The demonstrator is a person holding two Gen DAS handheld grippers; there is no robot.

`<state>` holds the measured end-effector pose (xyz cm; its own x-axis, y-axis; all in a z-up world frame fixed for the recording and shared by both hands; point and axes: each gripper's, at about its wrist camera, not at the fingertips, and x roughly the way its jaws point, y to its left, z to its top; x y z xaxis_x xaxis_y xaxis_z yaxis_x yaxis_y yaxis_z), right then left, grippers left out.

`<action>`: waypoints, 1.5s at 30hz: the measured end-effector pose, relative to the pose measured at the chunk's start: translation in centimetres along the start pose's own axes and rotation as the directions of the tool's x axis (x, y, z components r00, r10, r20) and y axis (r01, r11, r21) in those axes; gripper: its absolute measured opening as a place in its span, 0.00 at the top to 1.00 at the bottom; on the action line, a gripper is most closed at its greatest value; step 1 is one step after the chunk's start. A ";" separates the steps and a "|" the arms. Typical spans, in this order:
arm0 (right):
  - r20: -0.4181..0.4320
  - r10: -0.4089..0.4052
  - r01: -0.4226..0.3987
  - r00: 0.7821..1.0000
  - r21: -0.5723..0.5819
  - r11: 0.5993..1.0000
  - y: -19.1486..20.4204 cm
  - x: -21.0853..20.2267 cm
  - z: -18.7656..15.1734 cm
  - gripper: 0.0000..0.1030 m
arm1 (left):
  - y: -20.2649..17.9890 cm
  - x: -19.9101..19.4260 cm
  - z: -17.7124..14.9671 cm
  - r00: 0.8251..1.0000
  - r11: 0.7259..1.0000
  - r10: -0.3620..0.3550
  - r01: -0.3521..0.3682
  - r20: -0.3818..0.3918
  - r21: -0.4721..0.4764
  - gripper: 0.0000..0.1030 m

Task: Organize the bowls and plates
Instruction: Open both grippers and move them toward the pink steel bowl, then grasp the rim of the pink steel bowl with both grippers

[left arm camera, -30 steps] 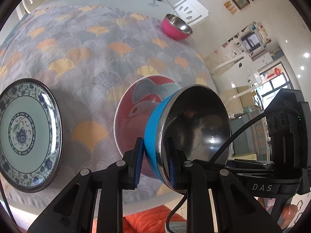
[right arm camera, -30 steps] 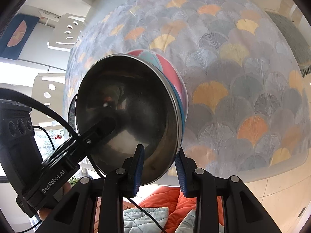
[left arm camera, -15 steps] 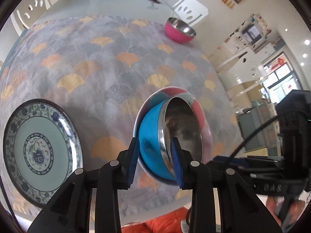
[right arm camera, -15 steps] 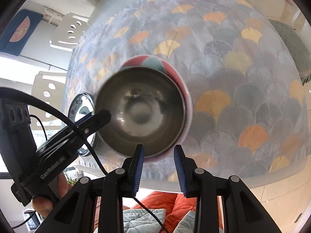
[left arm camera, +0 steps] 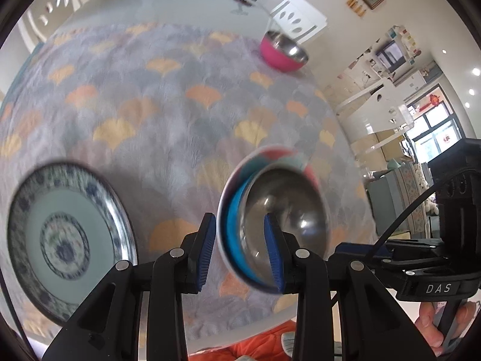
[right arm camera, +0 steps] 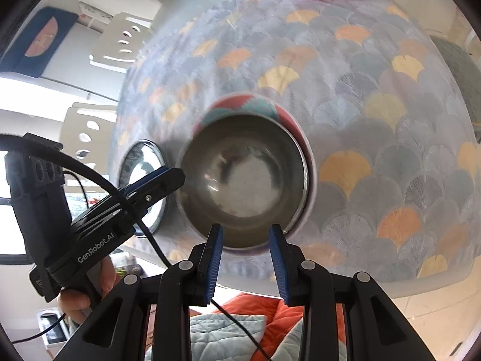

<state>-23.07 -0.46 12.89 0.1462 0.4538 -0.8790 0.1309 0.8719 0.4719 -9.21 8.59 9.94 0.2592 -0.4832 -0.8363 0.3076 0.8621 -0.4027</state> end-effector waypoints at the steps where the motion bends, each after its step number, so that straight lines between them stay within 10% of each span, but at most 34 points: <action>1: 0.003 0.018 -0.018 1.000 -0.002 1.000 0.1 -0.4 0.4 0.69 | -0.3 -0.5 0.7 1.000 1.000 -0.002 0.002 0.015 0.011 0.70; 12: 0.051 0.177 -0.180 0.983 0.056 0.982 -0.5 -4.5 8.3 0.67 | -2.7 -3.2 11.7 0.992 0.997 -0.015 0.005 0.122 0.077 0.69; 16: 0.120 0.175 -0.189 0.977 0.120 0.975 -2.3 -6.7 12.2 0.45 | -3.1 -2.5 16.3 0.991 0.997 -0.024 0.014 0.130 0.078 0.66; 20: 0.144 0.156 -0.177 0.977 0.150 0.973 -3.9 -7.5 16.0 0.43 | -3.6 -1.0 20.1 0.991 0.994 -0.005 -0.010 0.137 0.106 0.66; 45: 0.247 -0.042 -0.064 0.968 0.408 0.911 -16.9 -0.7 32.5 0.44 | -4.6 24.6 33.9 0.977 0.988 -0.120 0.135 -0.175 0.077 0.68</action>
<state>6.45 -21.50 7.69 0.3782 0.3572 -0.8540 0.5099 0.6896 0.5143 26.78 -12.48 3.83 0.0565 -0.5492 -0.8338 0.4096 0.7743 -0.4823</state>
